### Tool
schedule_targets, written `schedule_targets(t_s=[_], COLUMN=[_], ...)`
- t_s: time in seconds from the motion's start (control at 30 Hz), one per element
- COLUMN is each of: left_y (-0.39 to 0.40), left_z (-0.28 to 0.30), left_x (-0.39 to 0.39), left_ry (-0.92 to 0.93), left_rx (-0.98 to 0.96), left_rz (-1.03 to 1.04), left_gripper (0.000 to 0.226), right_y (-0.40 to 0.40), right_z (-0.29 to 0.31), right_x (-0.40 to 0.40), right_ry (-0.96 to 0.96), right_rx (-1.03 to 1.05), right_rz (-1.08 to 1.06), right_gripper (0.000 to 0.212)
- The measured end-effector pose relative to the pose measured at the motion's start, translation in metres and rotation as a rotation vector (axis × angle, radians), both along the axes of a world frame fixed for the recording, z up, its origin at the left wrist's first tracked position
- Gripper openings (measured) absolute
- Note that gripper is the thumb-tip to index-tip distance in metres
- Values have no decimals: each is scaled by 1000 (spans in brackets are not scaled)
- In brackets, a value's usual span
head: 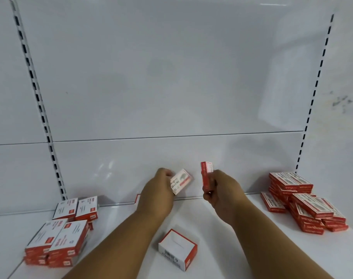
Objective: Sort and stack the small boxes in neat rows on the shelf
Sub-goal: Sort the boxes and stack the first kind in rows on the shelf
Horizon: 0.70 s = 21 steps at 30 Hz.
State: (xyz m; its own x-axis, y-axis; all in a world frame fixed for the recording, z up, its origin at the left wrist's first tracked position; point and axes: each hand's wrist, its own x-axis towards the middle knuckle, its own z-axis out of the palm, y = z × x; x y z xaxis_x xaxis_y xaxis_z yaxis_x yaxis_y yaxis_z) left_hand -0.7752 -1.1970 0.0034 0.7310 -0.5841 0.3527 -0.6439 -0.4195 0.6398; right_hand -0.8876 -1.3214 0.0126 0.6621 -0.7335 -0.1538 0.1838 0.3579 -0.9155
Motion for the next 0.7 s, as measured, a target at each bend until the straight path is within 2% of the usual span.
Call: schedule_targets(t_s=[0.07,0.13,0.17,0.3,0.47,0.57,0.7], left_y=[2,5,7,10,12,6,-14], left_z=[5,6,6,2,11,22,35], left_x=[-5,-13,-15,-6,-16,-28,-52], left_ry=[297,536,600,589,599,662,751], left_rx=[-271,-401,-427,-372,-348,-321,-221], left_rz=[-7,-95,-136,-182,-188,-192,-324], left_gripper=[23,25,27,27,25,26,18], right_y=[-1,0,0,4,15,17,-3], right_z=[0,0,1,5,11,22,43], right_x=[0,-1,-2,-2,-6,-20,-64], right_ry=[-17,-98,-131,-148,-34,50,266], right_rx=[-135,-217,-238,-301,-405,-539,-822], right_rz=[-24,-10,-10,-20,-36,-92,-196], right_gripper=[18,16,17,24,44,37,18])
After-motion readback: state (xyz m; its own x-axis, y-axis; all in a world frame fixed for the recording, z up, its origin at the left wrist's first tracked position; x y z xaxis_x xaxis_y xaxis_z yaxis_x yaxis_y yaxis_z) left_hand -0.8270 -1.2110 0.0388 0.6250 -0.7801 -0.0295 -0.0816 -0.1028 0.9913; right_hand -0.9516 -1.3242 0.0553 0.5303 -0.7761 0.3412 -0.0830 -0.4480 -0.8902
